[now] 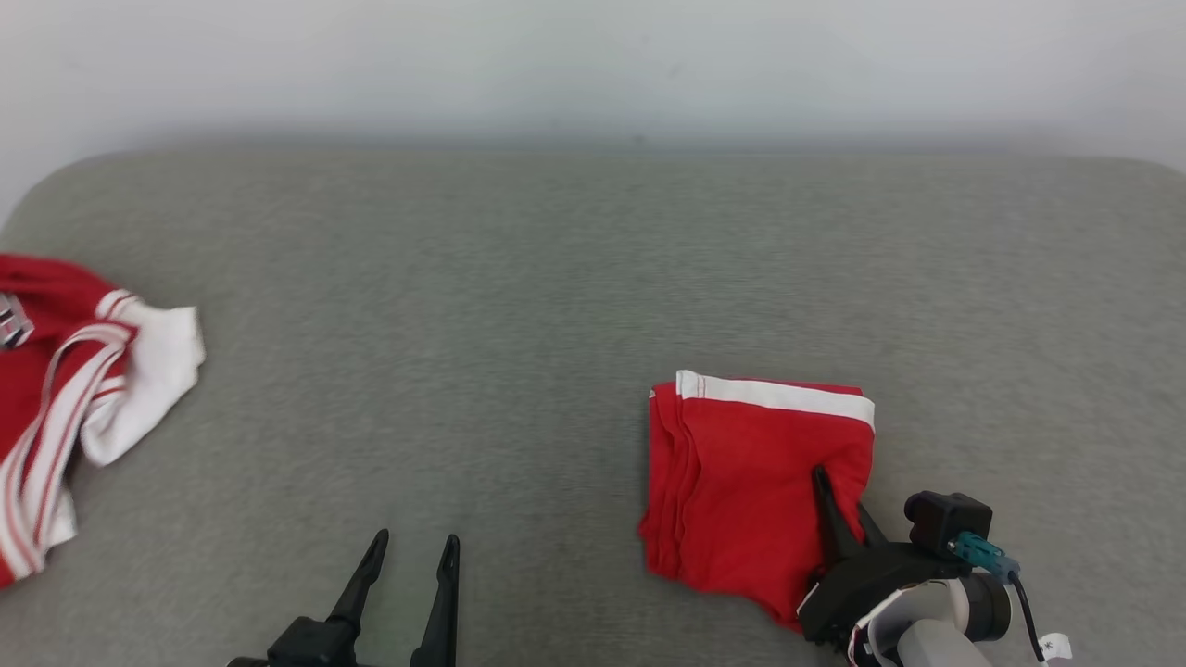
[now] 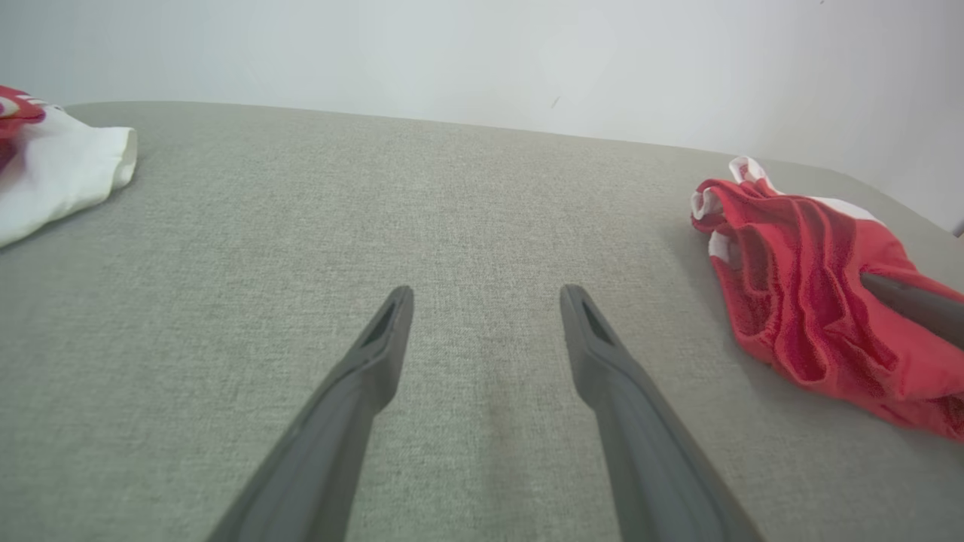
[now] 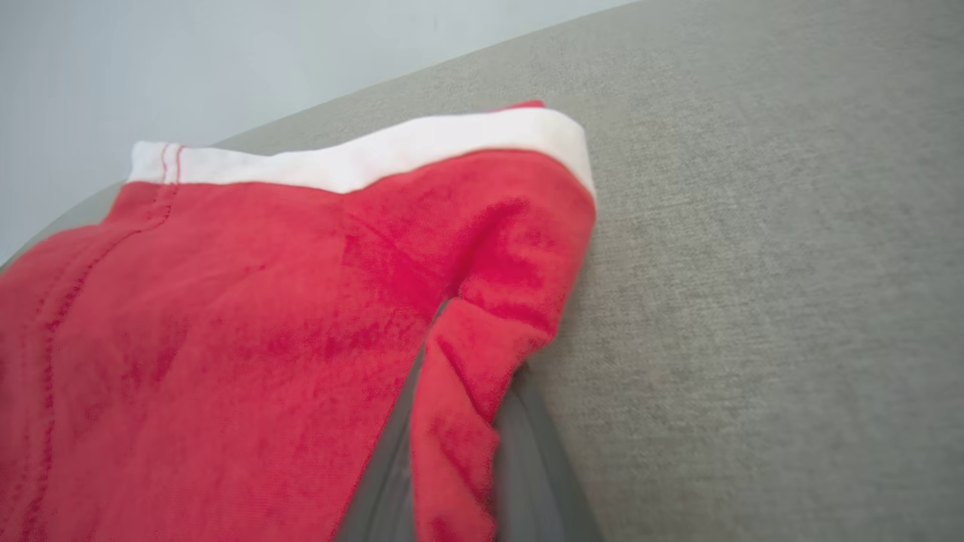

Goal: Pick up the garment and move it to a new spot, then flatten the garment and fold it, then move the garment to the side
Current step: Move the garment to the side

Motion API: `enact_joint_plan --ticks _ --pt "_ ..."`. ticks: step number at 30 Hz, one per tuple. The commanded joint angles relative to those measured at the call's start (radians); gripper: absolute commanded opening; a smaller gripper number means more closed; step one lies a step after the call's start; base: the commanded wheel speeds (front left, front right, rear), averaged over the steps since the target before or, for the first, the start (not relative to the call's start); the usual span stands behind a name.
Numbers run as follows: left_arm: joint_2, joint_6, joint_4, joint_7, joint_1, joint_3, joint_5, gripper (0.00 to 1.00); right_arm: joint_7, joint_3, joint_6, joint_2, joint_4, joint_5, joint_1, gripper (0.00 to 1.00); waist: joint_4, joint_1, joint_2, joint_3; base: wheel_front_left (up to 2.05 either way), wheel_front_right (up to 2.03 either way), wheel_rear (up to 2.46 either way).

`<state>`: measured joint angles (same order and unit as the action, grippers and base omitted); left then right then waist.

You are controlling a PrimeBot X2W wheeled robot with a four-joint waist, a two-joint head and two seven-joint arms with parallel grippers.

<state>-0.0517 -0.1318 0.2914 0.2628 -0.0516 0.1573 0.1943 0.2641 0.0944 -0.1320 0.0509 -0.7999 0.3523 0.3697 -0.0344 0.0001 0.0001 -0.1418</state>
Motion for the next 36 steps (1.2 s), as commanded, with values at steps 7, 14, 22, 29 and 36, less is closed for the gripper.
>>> enact_joint_plan --ticks 7,14,22,29,36 --pt "-0.012 0.002 -0.009 0.003 -0.042 0.041 -0.003 1.0 0.0 0.005 0.002 -0.001 0.034 0.005 -0.04 0.0 0.394 -0.0001 -0.0001 0.019 0.0 0.0 0.0" --pt "-0.025 0.002 -0.014 0.003 -0.082 0.075 -0.005 1.0 0.0 0.038 0.002 -0.002 0.068 0.052 -0.052 0.0 0.508 -0.0001 -0.0001 -0.026 0.0 0.0 0.0" --pt "-0.058 0.002 -0.025 0.003 -0.144 0.083 -0.02 1.0 0.0 0.074 0.002 -0.001 0.112 0.019 0.027 0.0 0.416 -0.0001 -0.0001 -0.158 0.0 0.0 0.0" --pt "-0.076 0.002 -0.048 0.003 -0.204 0.06 -0.052 1.0 0.0 0.044 0.002 0.056 0.054 -0.095 0.244 0.0 0.31 -0.0001 -0.0001 -0.3 0.0 0.0 0.0" --pt "-0.078 0.002 -0.083 0.003 -0.276 0.051 -0.073 1.0 0.0 -0.046 0.002 0.205 -0.141 -0.2 0.483 0.0 0.199 -0.0001 -0.0001 -0.425 0.0 0.0 0.0"
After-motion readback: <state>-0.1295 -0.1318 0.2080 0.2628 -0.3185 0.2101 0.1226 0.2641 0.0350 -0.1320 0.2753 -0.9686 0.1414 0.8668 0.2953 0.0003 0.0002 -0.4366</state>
